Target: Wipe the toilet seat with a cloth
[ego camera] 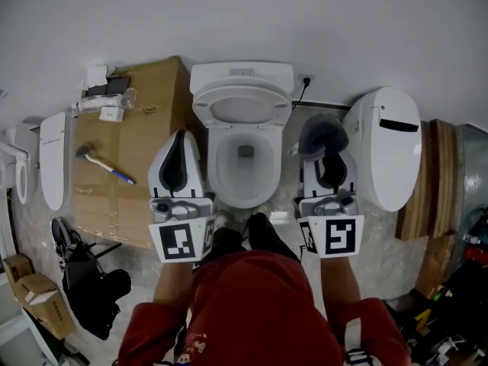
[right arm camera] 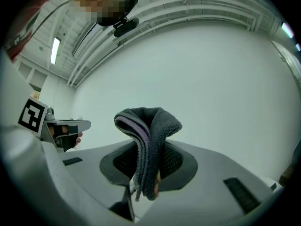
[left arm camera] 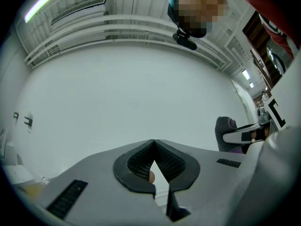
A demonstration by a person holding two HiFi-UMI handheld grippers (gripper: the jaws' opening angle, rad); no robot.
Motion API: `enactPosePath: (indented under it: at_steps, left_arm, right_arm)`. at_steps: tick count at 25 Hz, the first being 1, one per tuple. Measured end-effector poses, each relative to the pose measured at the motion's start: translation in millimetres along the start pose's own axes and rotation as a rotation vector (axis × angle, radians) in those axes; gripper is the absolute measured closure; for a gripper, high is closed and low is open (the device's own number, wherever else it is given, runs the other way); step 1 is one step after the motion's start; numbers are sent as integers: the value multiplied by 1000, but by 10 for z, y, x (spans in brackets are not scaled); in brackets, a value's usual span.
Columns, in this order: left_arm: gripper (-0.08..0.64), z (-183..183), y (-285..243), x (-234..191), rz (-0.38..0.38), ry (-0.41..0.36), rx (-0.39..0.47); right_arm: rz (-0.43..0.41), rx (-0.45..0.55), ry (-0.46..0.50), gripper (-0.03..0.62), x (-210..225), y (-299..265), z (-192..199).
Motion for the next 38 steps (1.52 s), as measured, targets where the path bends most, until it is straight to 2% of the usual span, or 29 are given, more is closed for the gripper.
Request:
enactPosePath:
  at_steps: [5, 11, 15, 19, 23, 27, 30, 34, 38]
  left_arm:
    - [548, 357, -218, -49, 35, -11, -31]
    - [548, 1061, -509, -197, 72, 0, -60]
    - [548, 1677, -609, -249, 106, 1, -58]
    - [548, 2449, -592, -241, 142, 2, -98]
    - [548, 3165, -646, -127, 186, 42, -147]
    - [548, 3743, -696, 6, 241, 59, -161]
    - [548, 4192, -773, 46, 246, 43, -190]
    - [548, 4663, -883, 31, 241, 37, -248]
    - [548, 4860, -909, -9, 226, 48, -284]
  right_arm:
    - [16, -36, -4, 517, -36, -264, 313]
    - [54, -66, -39, 517, -157, -662, 942]
    - [57, -85, -35, 517, -296, -872, 1535]
    - [35, -115, -93, 517, -467, -1025, 2241]
    - [49, -196, -81, 517, -524, -1186, 2930]
    - [73, -262, -105, 517, -534, -1275, 3592]
    - [91, -297, -138, 517, -552, -1359, 4049]
    - [112, -334, -173, 517, -578, -1438, 4483]
    - [128, -361, -195, 517, -570, -1460, 4712]
Point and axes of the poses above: the fingertips, and each gripper's own axes: y backward along the fingers, x to its right, z out of its underside, the point moved 3 cm from there along y, backward along the fingers, and after that the axes turned 14 degrees about -x, right-handed, at the moved point
